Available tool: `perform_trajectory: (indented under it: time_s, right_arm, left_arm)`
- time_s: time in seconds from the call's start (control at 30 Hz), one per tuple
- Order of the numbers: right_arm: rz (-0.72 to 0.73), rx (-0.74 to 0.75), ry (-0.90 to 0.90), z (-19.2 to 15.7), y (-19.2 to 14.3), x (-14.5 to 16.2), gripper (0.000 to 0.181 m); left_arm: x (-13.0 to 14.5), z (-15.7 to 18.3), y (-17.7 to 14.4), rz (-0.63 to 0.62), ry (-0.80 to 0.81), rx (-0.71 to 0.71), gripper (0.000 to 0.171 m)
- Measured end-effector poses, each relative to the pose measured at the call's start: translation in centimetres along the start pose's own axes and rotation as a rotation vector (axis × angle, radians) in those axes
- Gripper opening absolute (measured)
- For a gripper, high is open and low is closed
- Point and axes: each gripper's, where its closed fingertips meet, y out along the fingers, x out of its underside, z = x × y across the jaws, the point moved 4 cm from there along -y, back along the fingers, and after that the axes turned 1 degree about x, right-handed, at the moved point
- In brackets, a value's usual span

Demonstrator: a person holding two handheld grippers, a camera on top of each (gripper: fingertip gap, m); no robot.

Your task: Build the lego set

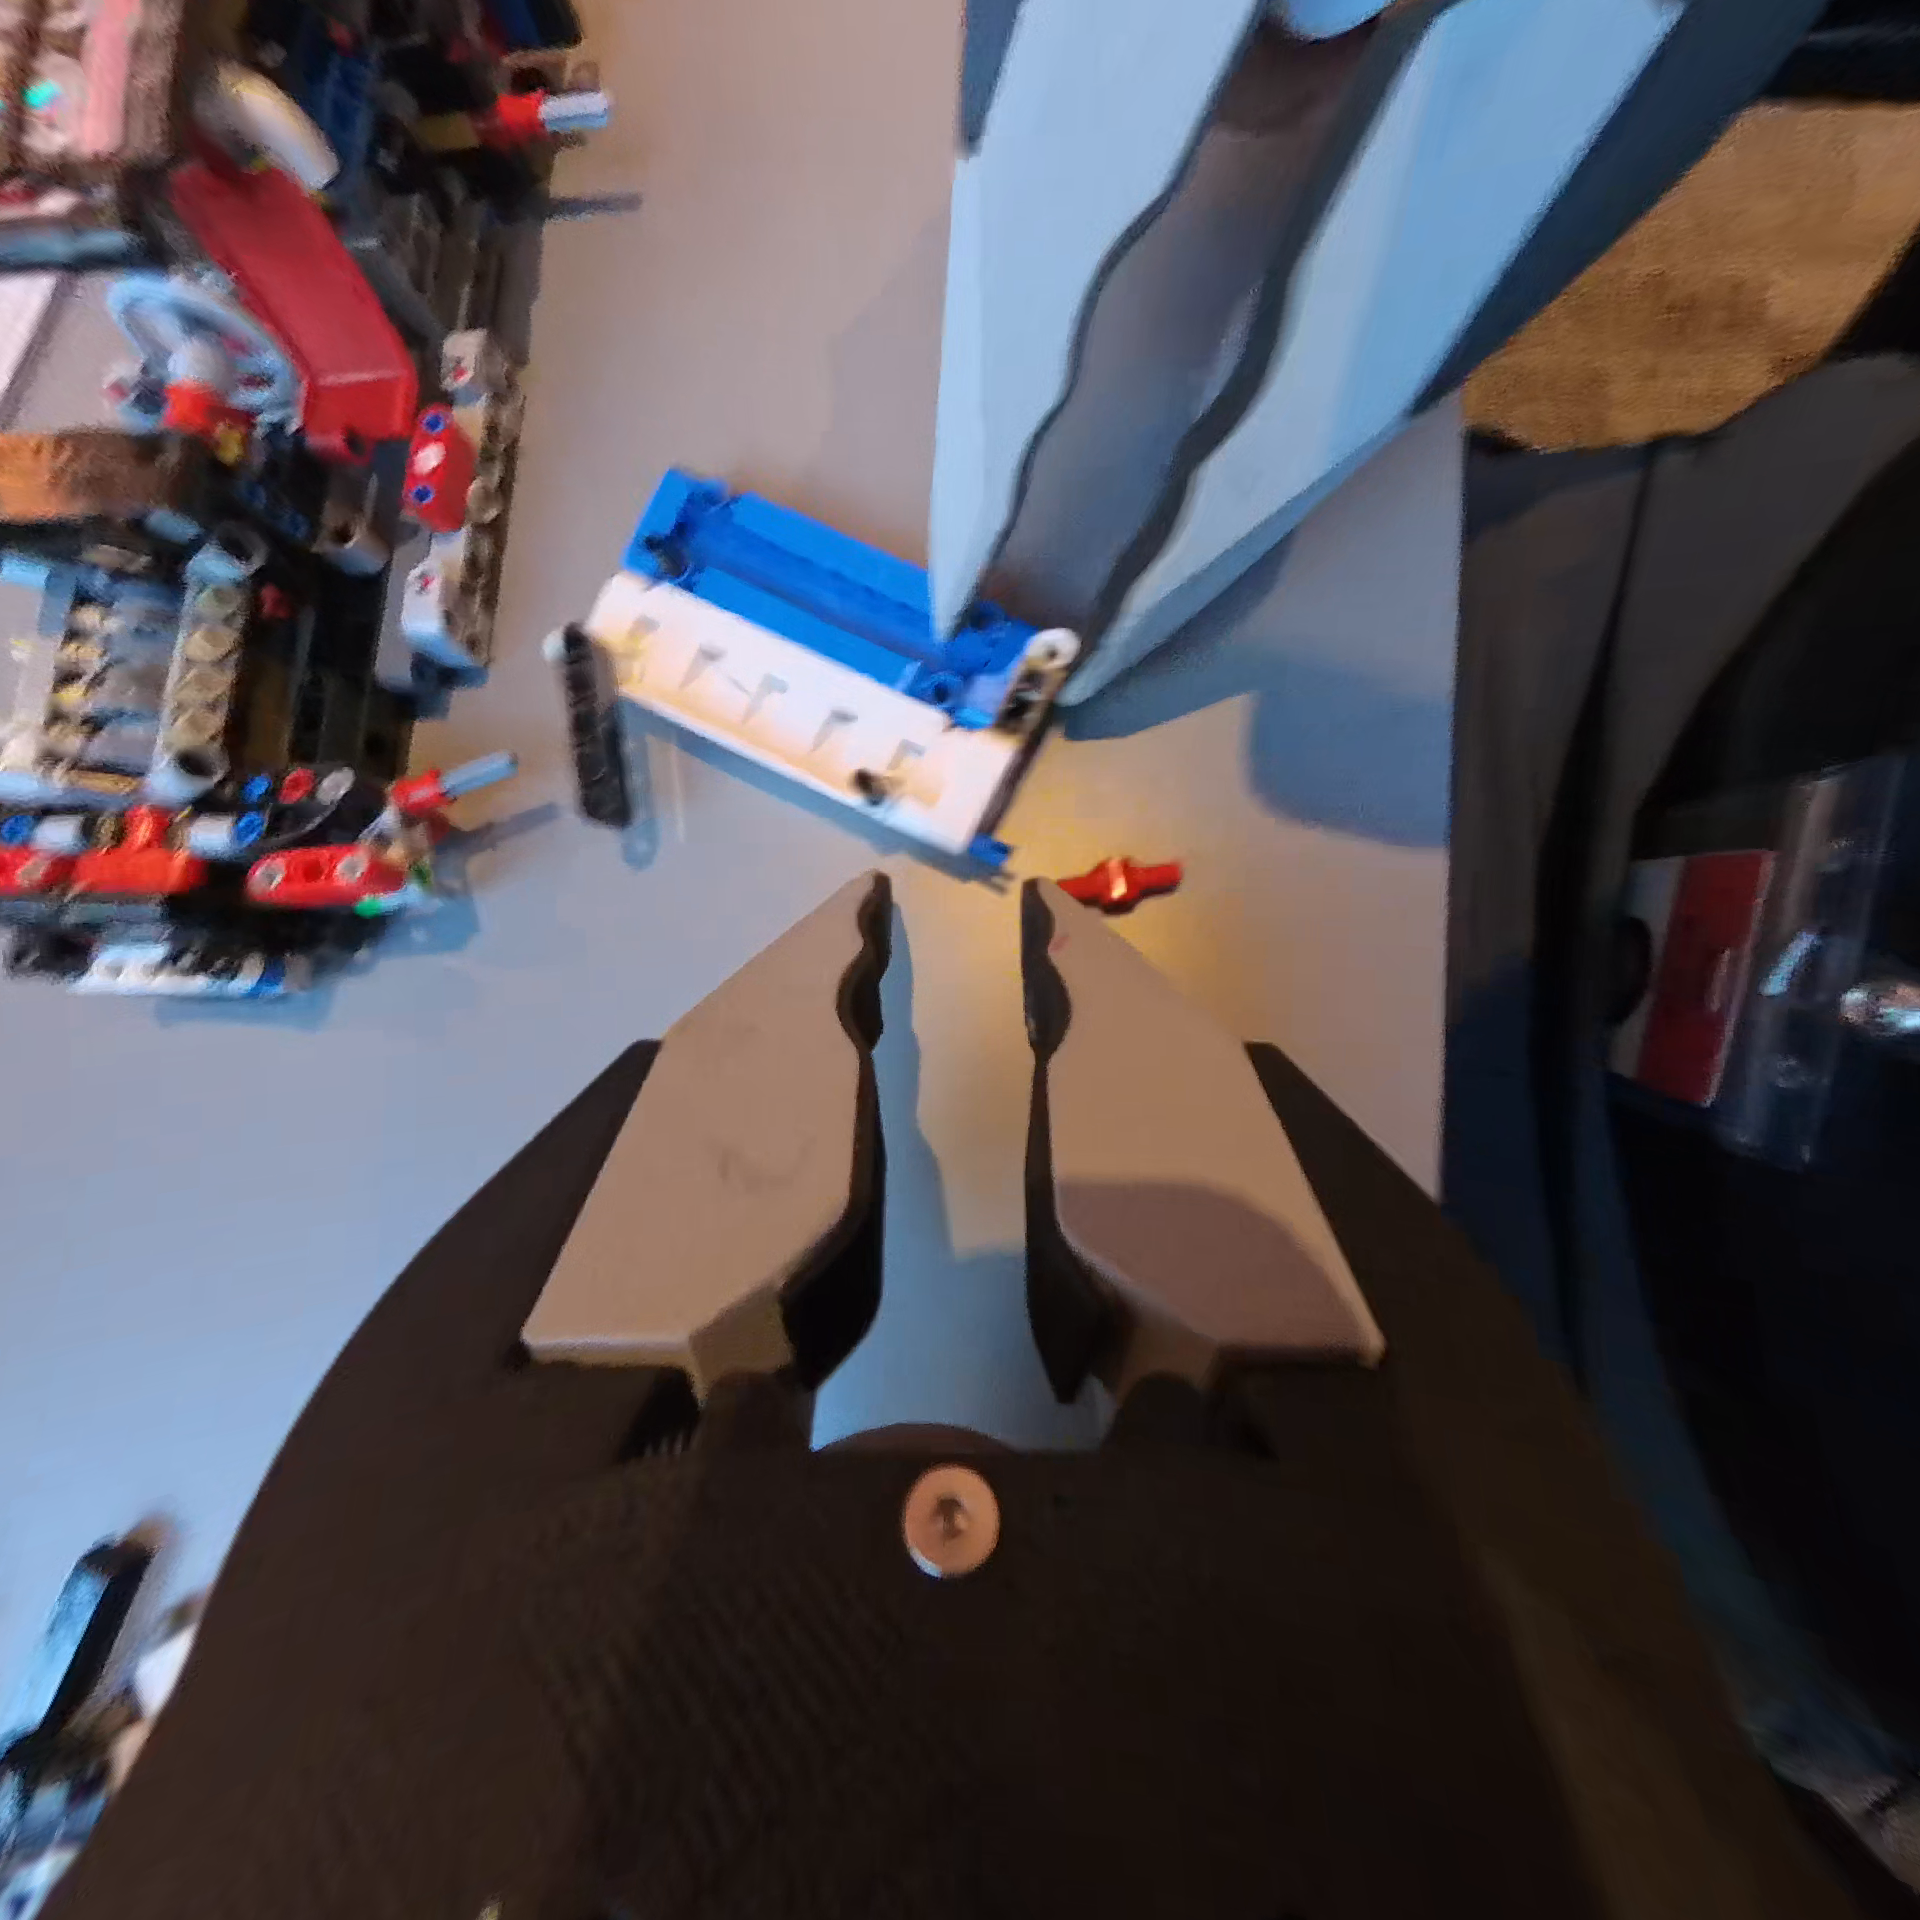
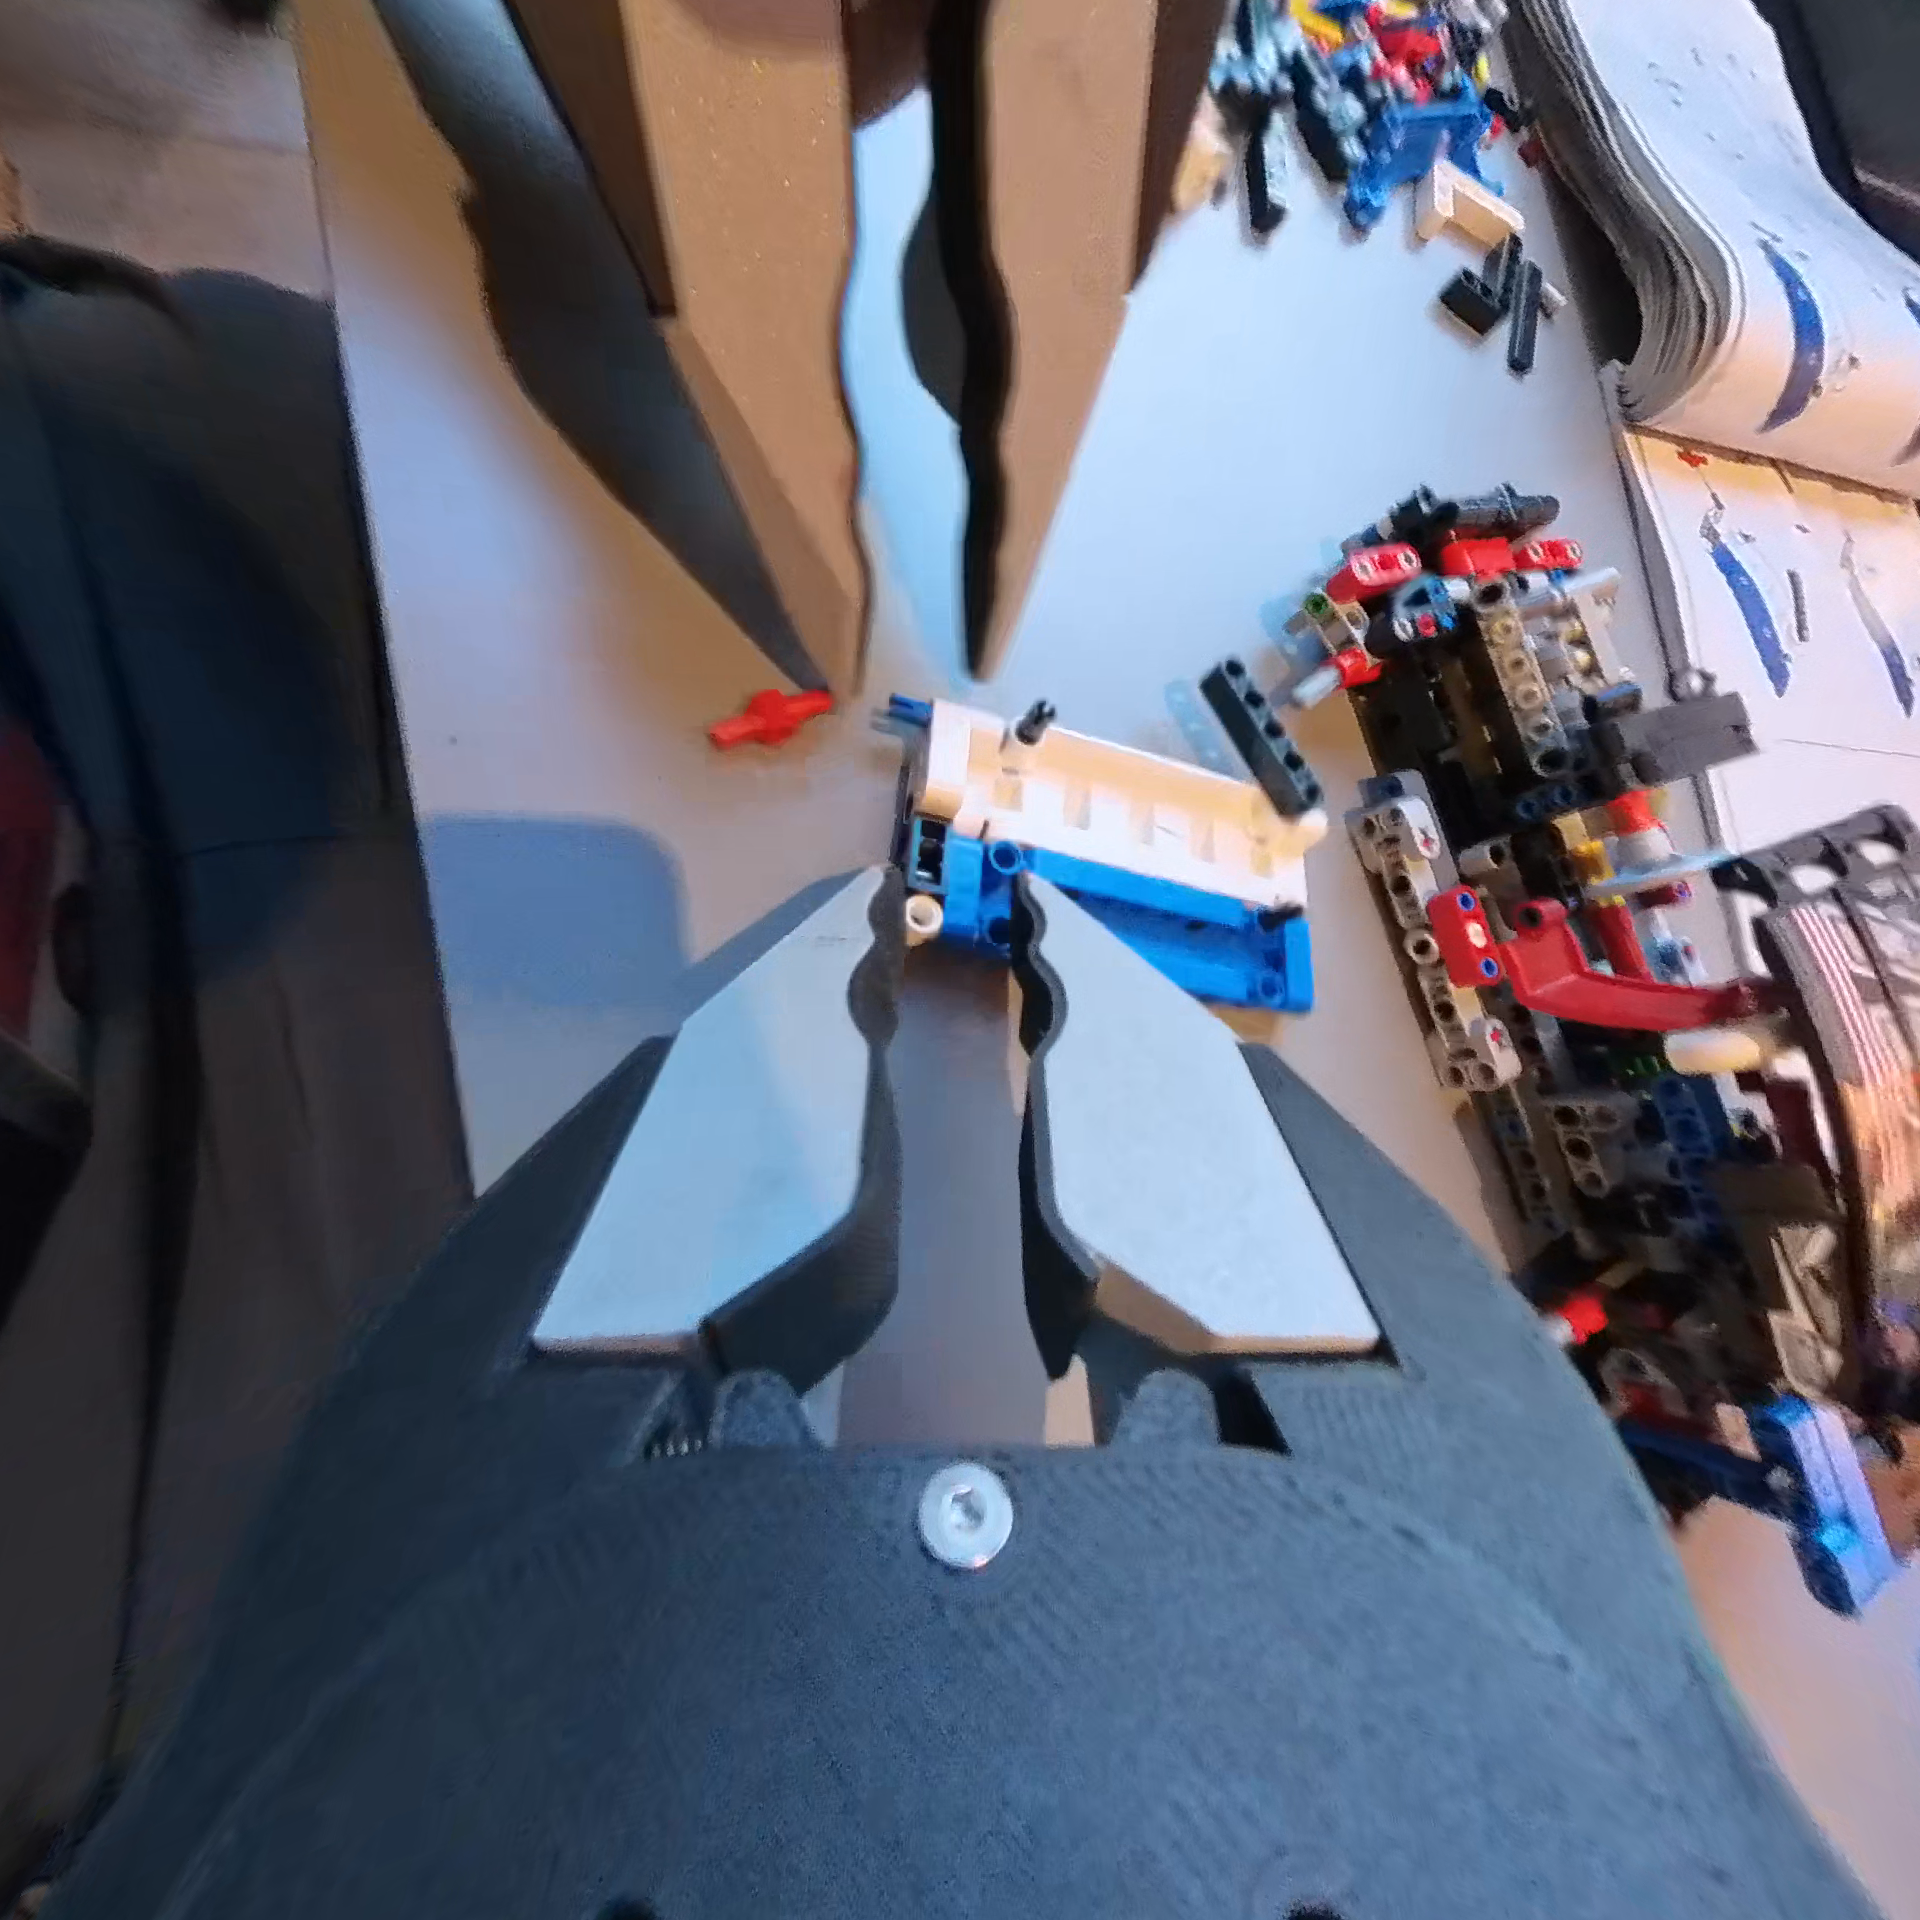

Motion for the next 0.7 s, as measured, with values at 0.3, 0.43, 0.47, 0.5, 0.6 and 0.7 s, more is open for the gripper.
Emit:
perform_trajectory:
  time_s: [0.3, 0.43, 0.47, 0.5, 0.6, 0.7]
  right_arm:
    - [-0.103, 0.157, 0.176, 2.7, -3.5, 5.7, 0.009]
    - [-0.067, 0.140, 0.212, 1.7, -4.6, 5.9, 0.009]
    - [-0.077, 0.145, 0.205, 1.5, -4.6, 6.1, 0.010]
    - [-0.083, 0.150, 0.202, 1.4, -4.7, 6.4, 0.009]
    - [-0.062, 0.137, 0.251, 1.3, -5.0, 6.9, 0.010]
    - [-0.006, 0.119, 0.307, 1.4, -5.5, 6.6, 0.009]
  left_arm:
    - [-2.8, 2.0, 2.0, -0.013, 0.184, 0.060, 0.016]
    - [-3.9, 0.2, 0.6, -0.073, 0.289, 0.000, 0.025]
    - [-4.3, 0.2, 0.2, -0.081, 0.322, 0.006, 0.025]
    - [-4.6, 0.1, -0.2, -0.088, 0.352, 0.006, 0.025]
    - [-4.6, -1.0, -0.4, -0.160, 0.408, -0.018, 0.032]
    - [-3.9, -1.4, 0.9, -0.228, 0.414, 0.026, 0.039]
